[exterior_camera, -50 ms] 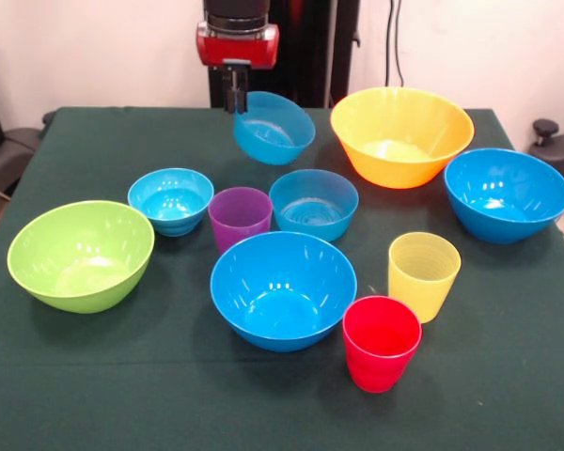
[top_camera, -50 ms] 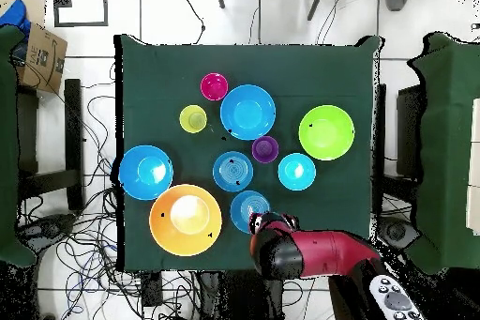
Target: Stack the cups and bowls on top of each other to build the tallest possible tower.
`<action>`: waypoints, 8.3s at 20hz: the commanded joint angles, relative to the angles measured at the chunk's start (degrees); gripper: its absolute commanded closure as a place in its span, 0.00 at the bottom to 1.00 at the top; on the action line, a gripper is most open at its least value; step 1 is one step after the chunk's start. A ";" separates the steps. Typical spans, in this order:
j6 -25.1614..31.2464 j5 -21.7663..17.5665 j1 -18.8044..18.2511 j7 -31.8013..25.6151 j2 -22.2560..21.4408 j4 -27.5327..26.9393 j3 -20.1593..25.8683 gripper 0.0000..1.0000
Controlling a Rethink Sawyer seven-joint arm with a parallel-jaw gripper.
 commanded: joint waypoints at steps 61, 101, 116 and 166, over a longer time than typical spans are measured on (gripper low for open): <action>29.46 -9.33 -24.93 -18.62 5.10 -15.45 29.55 1.00; 24.10 -14.53 -25.50 -13.22 10.15 -16.91 30.02 1.00; 23.51 -15.47 -25.72 -12.89 10.80 -17.67 29.06 1.00; 24.46 -17.65 -28.63 -14.63 12.38 -19.31 30.59 0.00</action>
